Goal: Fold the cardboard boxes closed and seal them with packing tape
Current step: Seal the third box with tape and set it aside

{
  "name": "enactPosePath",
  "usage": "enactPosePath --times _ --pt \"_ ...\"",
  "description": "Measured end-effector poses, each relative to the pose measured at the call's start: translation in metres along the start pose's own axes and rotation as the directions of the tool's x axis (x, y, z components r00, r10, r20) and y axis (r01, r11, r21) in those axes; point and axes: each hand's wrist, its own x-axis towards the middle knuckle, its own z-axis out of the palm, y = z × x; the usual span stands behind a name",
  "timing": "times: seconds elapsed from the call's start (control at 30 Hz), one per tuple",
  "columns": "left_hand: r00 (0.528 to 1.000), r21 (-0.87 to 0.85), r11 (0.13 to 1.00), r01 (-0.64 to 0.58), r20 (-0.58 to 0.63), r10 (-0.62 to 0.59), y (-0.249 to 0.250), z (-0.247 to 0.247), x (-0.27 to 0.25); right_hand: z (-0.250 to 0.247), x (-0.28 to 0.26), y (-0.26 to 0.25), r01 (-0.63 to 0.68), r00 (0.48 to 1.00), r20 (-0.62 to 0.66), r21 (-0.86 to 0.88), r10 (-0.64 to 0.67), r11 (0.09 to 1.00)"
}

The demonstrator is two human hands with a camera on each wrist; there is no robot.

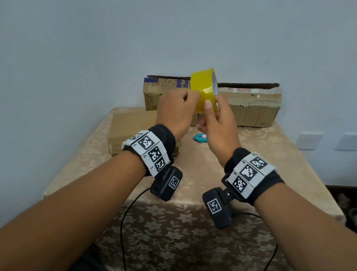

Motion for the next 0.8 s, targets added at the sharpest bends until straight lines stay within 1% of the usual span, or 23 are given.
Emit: enactPosePath --times 0.17,0.3,0.37,0.43,0.53,0.6,0.8 --pt "0.998 0.003 0.999 -0.05 0.025 0.05 0.0006 0.0008 -0.0048 -0.0014 -0.0002 -0.0007 -0.016 1.0 0.003 -0.009 0.016 1.0" --pt "0.997 0.02 0.998 -0.065 0.035 0.064 -0.0031 0.0024 -0.0035 -0.0032 -0.0009 -0.0007 -0.01 1.0 -0.007 -0.003 0.01 1.0" --pt "0.998 0.048 0.997 -0.058 0.031 0.056 -0.0029 0.0022 -0.003 -0.0026 -0.0013 0.0 0.003 1.0 0.003 -0.012 -0.003 1.0" --pt "1.0 0.053 0.998 -0.022 0.017 0.021 -0.0024 0.0009 -0.0016 -0.0011 -0.0023 -0.0008 0.023 1.0 0.017 -0.033 -0.022 0.999" --pt "0.999 0.0 1.0 -0.003 0.036 0.003 -0.0003 0.0003 -0.0009 -0.0014 -0.0008 -0.0026 -0.001 1.0 -0.001 0.003 0.001 1.0" --pt "0.998 0.001 1.0 -0.026 0.058 0.026 0.0019 0.0005 -0.0033 -0.0016 0.0006 -0.0027 -0.015 1.0 -0.007 0.01 0.015 1.0" --pt "0.994 0.084 0.993 -0.086 0.072 0.08 -0.0017 0.0012 -0.0041 -0.0035 -0.0003 0.0004 -0.005 1.0 -0.005 -0.002 0.005 1.0"
